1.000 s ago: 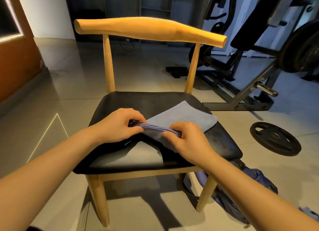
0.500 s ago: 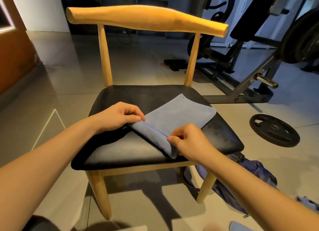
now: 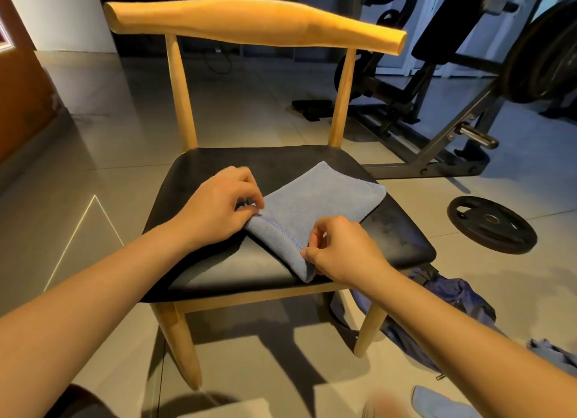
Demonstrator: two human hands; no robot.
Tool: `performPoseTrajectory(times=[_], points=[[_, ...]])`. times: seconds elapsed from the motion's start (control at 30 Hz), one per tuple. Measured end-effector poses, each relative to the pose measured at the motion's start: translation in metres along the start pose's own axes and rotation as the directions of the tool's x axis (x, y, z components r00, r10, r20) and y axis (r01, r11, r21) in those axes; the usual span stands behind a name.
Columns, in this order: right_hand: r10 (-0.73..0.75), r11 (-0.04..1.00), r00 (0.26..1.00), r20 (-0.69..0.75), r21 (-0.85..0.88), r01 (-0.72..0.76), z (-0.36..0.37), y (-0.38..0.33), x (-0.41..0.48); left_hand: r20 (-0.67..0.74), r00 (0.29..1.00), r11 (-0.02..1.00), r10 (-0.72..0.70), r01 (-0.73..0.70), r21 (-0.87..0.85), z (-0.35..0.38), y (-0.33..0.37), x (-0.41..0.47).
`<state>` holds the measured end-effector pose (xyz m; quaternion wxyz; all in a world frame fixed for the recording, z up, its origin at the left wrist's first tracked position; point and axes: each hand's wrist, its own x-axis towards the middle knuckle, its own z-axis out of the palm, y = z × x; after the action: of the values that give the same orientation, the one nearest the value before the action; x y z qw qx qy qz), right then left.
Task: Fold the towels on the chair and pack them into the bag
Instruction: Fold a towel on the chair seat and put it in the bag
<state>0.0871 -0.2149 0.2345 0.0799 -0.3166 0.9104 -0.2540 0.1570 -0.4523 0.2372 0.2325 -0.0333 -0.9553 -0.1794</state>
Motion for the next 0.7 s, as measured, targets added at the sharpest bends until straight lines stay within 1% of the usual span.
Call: performPoseTrajectory(times=[0.03, 0.07, 0.13, 0.17, 0.23, 0.27, 0.3, 0.4, 0.43, 0.47, 0.57, 0.63, 0.7], points=[[-0.025, 1.0, 0.999, -0.027, -0.017, 0.024, 0.0, 0.0, -0.001, 0.027, 0.998, 0.998, 0.059, -0.058, -0.031, 0.0, 0.002, -0.003], [-0.049, 0.998, 0.998, -0.044, -0.03, 0.048, 0.0, 0.0, -0.002, 0.075, 0.994, 0.995, 0.078, -0.074, -0.061, 0.0, 0.003, -0.006], [-0.129, 0.988, 0.989, -0.067, -0.09, 0.122, 0.0, 0.001, -0.006, 0.167, 0.984, 0.996, 0.062, -0.049, -0.079, -0.002, 0.0, -0.011], [-0.212, 0.968, 0.974, -0.078, -0.154, 0.198, 0.002, 0.001, -0.009, 0.195, 0.979, 0.996, 0.061, -0.047, -0.074, -0.004, -0.003, -0.013], [-0.412, 0.875, 0.907, -0.084, -0.313, 0.369, 0.008, 0.001, -0.017, 0.235, 0.97, 0.996, 0.066, -0.051, -0.069, -0.005, -0.009, -0.016], [-0.478, 0.823, 0.875, -0.082, -0.391, 0.413, 0.011, 0.0, -0.022, 0.245, 0.967, 0.997, 0.063, -0.047, -0.067, -0.005, -0.011, -0.016], [-0.512, 0.785, 0.855, -0.087, -0.452, 0.424, 0.013, -0.001, -0.026, 0.252, 0.966, 0.997, 0.053, -0.038, -0.064, -0.004, -0.011, -0.015], [-0.513, 0.732, 0.855, -0.074, -0.557, 0.391, 0.016, -0.003, -0.03, 0.278, 0.96, 0.998, 0.036, -0.02, -0.062, -0.003, -0.008, -0.01], [-0.511, 0.733, 0.857, -0.069, -0.557, 0.392, 0.018, -0.004, -0.031, 0.294, 0.955, 0.997, 0.03, -0.008, -0.075, -0.003, -0.008, -0.007], [-0.489, 0.758, 0.869, -0.077, -0.53, 0.38, 0.018, -0.004, -0.031, 0.314, 0.949, 0.996, 0.019, 0.01, -0.092, -0.003, -0.008, -0.005], [-0.35, 0.893, 0.932, -0.094, -0.335, 0.301, 0.007, -0.004, -0.026, 0.387, 0.921, 0.986, -0.042, 0.102, -0.136, -0.005, -0.011, 0.004], [-0.25, 0.948, 0.967, -0.05, -0.215, 0.234, 0.002, 0.0, -0.019, 0.414, 0.906, 0.976, -0.081, 0.156, -0.149, -0.003, -0.012, 0.009], [-0.139, 0.985, 0.99, 0.004, -0.106, 0.139, -0.003, 0.005, -0.009, 0.403, 0.909, 0.964, -0.107, 0.195, -0.182, 0.0, -0.013, 0.014]])
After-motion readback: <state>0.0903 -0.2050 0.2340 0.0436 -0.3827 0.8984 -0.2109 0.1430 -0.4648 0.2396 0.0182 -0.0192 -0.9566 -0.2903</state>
